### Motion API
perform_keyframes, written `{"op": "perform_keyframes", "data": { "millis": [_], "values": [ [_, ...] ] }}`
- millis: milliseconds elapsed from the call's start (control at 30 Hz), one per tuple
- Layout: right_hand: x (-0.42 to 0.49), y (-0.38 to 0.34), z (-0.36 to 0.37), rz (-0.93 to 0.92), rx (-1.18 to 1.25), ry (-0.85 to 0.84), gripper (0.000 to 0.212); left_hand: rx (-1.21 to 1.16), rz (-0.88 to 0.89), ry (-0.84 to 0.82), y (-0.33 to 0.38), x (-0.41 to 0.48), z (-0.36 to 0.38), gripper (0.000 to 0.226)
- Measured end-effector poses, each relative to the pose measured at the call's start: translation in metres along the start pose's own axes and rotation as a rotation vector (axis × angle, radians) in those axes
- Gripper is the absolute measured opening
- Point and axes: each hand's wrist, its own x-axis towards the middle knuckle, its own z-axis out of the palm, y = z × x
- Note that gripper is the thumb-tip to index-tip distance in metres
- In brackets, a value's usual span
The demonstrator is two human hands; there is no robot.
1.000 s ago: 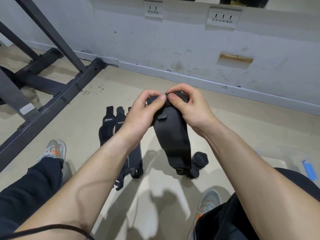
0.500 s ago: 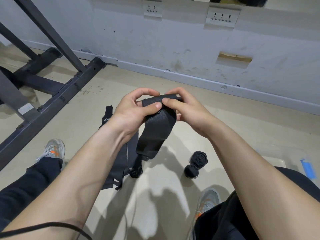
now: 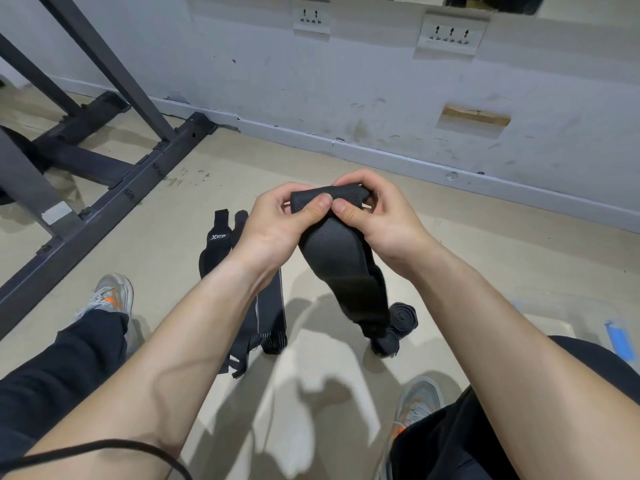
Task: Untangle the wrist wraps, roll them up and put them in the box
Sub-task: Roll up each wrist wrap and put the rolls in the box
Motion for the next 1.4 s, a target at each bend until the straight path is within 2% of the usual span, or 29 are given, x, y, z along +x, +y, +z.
{"op": "perform_keyframes", "data": {
  "millis": [67, 133, 267, 333, 533, 567, 667, 800, 933, 1033, 1133, 1200, 1333, 1400],
  "values": [
    [0.0, 0.001, 0.0, 0.057, 0.101, 0.05, 0.03, -0.02, 0.016, 0.017, 0.001, 0.002, 0.0, 0.009],
    [0.002, 0.0, -0.003, 0.141, 0.177, 0.027, 0.043, -0.014, 0.042, 0.011, 0.003, 0.003, 0.0, 0.013],
    [0.001, -0.001, -0.004, 0.182, -0.003, -0.101, 0.023, 0.05, 0.093, 0.007, 0.004, 0.002, -0.004, 0.019],
    [0.0, -0.004, -0.001, 0.211, -0.009, -0.12, 0.015, 0.094, 0.113, 0.008, 0.003, 0.001, -0.008, 0.021],
    [0.002, -0.004, 0.008, 0.104, -0.026, -0.022, 0.049, 0.145, 0.132, -0.015, 0.0, 0.0, -0.008, 0.026],
    [0.002, -0.003, 0.009, 0.1, -0.006, -0.002, 0.044, 0.11, 0.1, -0.009, -0.001, 0.001, -0.008, 0.027],
    [0.003, 0.003, 0.005, 0.091, 0.049, 0.036, 0.01, -0.049, -0.025, -0.016, -0.006, 0.003, -0.007, 0.027],
    [0.003, 0.0, 0.008, 0.113, 0.112, 0.07, 0.01, -0.036, 0.004, -0.068, -0.013, 0.002, 0.0, 0.026],
    [0.003, 0.002, 0.013, 0.183, 0.185, 0.125, 0.006, -0.057, -0.009, -0.025, -0.016, -0.002, 0.015, 0.044],
    [0.004, 0.002, 0.017, 0.239, 0.206, 0.153, 0.02, 0.001, 0.006, 0.055, -0.02, -0.001, 0.02, 0.035],
    [0.002, -0.001, 0.018, 0.253, 0.15, 0.129, 0.019, 0.025, 0.026, 0.118, -0.02, -0.002, 0.023, 0.019],
    [0.001, -0.001, 0.018, 0.266, 0.158, 0.106, 0.022, 0.046, 0.036, 0.134, -0.021, -0.003, 0.024, 0.017],
    [-0.001, 0.0, 0.018, 0.222, 0.215, 0.133, 0.009, 0.024, 0.027, 0.122, -0.02, -0.006, 0.026, 0.025],
    [-0.001, 0.002, 0.018, 0.159, 0.173, 0.137, 0.006, -0.077, -0.039, 0.14, -0.016, -0.006, 0.028, 0.043]
  ]
}}
